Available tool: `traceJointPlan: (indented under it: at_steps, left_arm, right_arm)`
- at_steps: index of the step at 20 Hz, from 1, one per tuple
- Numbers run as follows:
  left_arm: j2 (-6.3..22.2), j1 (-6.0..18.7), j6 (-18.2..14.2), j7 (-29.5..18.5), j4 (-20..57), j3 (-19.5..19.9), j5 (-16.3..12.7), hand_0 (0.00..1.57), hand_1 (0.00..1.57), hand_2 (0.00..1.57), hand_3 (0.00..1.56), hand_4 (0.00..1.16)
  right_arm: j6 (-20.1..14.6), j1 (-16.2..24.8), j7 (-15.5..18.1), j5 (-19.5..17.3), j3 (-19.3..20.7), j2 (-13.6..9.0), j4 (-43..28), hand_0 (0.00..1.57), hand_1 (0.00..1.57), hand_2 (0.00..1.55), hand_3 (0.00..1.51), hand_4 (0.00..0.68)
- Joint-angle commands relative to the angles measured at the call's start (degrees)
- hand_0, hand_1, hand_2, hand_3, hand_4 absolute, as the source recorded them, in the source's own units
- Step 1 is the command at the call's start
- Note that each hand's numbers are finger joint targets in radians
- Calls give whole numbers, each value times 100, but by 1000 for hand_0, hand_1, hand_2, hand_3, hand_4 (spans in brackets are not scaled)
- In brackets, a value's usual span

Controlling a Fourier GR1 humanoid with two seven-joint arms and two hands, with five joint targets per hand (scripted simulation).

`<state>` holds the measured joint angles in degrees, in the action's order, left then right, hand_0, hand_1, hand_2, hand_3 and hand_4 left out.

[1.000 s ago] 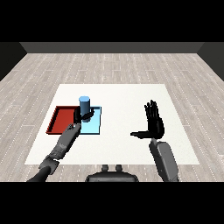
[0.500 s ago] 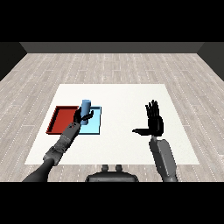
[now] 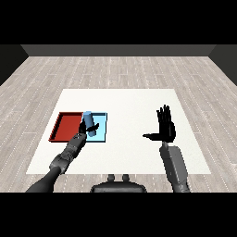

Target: Pick the blue can and put it in the blue box

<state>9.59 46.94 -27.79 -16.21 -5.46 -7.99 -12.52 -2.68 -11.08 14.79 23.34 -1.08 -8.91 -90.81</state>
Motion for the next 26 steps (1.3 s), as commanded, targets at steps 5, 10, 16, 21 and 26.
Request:
traceJointPlan:
  at_steps: [5,10,16,21,26]
  left_arm:
    - [59,373,-417,712,534,-311,453,0,0,0,0,0]
    - [64,462,-786,480,226,20,193,0,0,0,0,0]
    - [-27,113,-566,-1819,-1374,642,-395,0,0,0,0,0]
    - [-71,-202,1050,-2777,-2507,364,-392,0,0,0,0,0]
    - [-68,-1185,2604,-2650,-3604,176,-823,0,0,0,0,0]
  right_arm:
    - [86,171,42,-25,-66,59,-350,0,0,0,0,0]
    - [179,-54,104,-92,40,-4,-6,0,0,0,0,0]
    - [-1,74,-156,-143,-25,-36,-509,0,0,0,0,0]
    - [374,353,32,-301,-206,-175,-164,0,0,0,0,0]
    - [435,606,244,-592,-429,-147,-21,0,0,0,0,0]
